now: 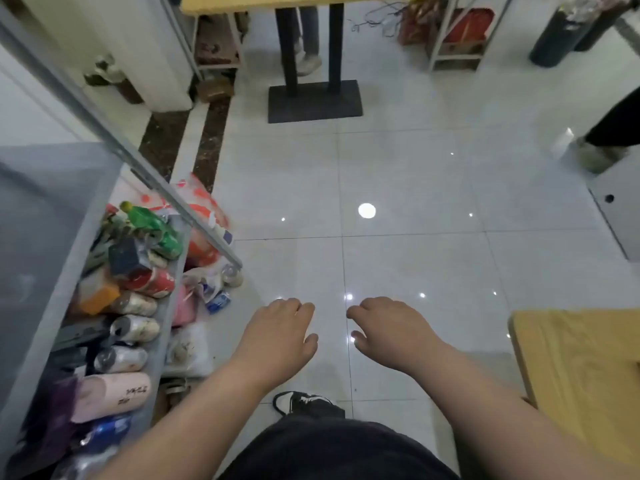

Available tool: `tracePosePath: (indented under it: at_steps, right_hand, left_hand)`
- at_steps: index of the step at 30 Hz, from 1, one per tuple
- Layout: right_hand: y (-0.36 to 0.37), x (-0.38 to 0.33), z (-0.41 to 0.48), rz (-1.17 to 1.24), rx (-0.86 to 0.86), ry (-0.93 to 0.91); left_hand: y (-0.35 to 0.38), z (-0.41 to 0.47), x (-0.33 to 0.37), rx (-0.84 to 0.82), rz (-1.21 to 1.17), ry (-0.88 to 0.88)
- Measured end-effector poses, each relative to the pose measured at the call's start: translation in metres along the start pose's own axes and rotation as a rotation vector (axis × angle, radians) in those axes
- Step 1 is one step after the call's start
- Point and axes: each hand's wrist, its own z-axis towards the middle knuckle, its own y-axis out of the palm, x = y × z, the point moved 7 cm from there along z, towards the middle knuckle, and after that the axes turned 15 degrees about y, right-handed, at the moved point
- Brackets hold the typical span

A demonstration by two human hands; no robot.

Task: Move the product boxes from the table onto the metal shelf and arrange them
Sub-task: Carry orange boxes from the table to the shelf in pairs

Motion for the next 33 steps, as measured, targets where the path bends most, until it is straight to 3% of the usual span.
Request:
tracePosePath:
  at_steps: [7,14,27,33]
  right_hand:
    - [0.067,0.167,-0.128,0.188,-0.017,0.365]
    - [0.115,0.280,-0.238,0.355,0.040,0.648]
    - [0.138,0.389,-0.325,0.558,0.090,1.005]
    - [0.139,0.425,-0.360,0.577,0.128,1.263]
  left_hand:
    - [0.030,0.074,0.187,-0.115,0.107,0.387]
    - [0.049,0.125,0.324,-0.106,0.147,0.589]
    - [0.088,0.226,0.469,-0.301,0.225,0.901]
    - [0.100,0.272,0.549,-0.429,0.287,1.172]
